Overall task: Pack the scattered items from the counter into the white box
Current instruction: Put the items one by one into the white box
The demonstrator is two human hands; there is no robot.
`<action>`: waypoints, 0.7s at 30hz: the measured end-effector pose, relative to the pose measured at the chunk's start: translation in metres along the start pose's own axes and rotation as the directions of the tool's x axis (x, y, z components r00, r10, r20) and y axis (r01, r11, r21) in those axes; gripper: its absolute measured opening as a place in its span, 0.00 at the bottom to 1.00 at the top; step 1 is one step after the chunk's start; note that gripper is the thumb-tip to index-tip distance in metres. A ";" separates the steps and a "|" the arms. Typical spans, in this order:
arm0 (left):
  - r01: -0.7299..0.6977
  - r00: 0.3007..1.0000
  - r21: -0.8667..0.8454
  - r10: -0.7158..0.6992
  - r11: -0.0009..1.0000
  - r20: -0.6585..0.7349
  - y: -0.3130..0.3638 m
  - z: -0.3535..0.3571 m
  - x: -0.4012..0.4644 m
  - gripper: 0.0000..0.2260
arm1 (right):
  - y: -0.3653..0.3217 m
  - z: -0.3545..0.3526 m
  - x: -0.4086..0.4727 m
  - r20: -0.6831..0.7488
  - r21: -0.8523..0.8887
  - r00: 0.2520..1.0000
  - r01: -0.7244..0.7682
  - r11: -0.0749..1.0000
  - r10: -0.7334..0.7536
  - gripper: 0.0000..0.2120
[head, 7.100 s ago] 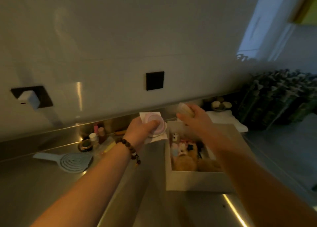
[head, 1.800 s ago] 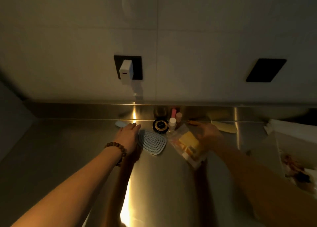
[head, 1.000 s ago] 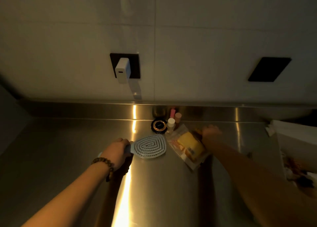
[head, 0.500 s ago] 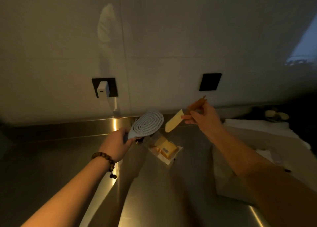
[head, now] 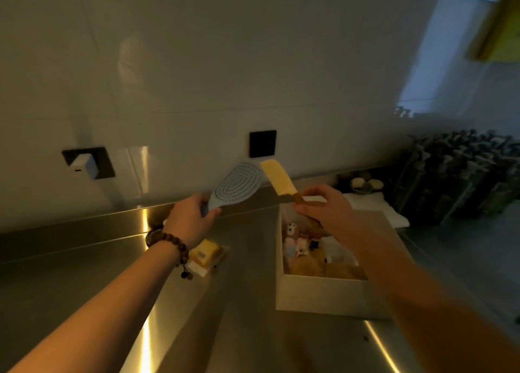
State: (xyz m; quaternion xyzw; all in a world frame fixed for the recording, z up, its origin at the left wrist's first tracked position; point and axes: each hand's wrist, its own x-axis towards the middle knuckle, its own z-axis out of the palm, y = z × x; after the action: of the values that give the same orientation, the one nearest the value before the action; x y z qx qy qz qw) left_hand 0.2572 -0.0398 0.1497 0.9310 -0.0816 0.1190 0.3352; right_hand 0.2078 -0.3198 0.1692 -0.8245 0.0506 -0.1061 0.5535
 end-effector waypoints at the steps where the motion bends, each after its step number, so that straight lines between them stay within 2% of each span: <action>1: 0.000 1.000 -0.004 0.000 1.000 -0.006 0.011 0.007 0.000 0.12 | 0.008 -0.015 0.004 -0.007 -0.019 0.999 -0.033 0.999 0.033 0.14; 4: 0.005 1.000 0.015 -0.005 1.000 -0.030 0.043 0.032 0.000 0.13 | 0.037 -0.058 0.017 0.064 0.019 0.992 -0.106 0.994 0.105 0.18; 8: 0.050 0.998 0.046 -0.047 0.998 -0.048 0.080 0.066 0.000 0.16 | 0.080 -0.114 0.035 0.132 -0.267 0.990 -0.007 0.964 0.043 0.10; 11: 0.085 0.995 0.064 -0.081 0.994 -0.060 0.095 0.088 -0.004 0.14 | 0.109 -0.140 0.047 0.258 -0.387 0.966 0.116 0.915 -0.013 0.08; 15: 0.117 0.992 0.101 -0.112 0.988 -0.050 0.100 0.105 -0.012 0.14 | 0.142 -0.137 0.059 0.407 -0.527 0.913 0.212 0.823 0.025 0.06; 17: 0.140 0.990 0.108 -0.136 0.984 -0.046 0.100 0.108 -0.016 0.14 | 0.151 -0.126 0.064 0.414 -0.606 0.910 0.250 0.755 0.031 0.07; 21: 0.154 0.988 0.129 -0.152 0.980 -0.030 0.101 0.111 -0.017 0.12 | 0.155 -0.105 0.071 0.432 -0.601 0.901 0.316 0.734 -0.034 0.10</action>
State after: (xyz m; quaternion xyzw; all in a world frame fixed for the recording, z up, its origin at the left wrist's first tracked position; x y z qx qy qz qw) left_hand 0.2357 -0.1871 0.1229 0.9533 0.0016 0.1074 0.2824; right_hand 0.2581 -0.4882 0.0731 -0.9706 -0.1069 0.0333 0.2132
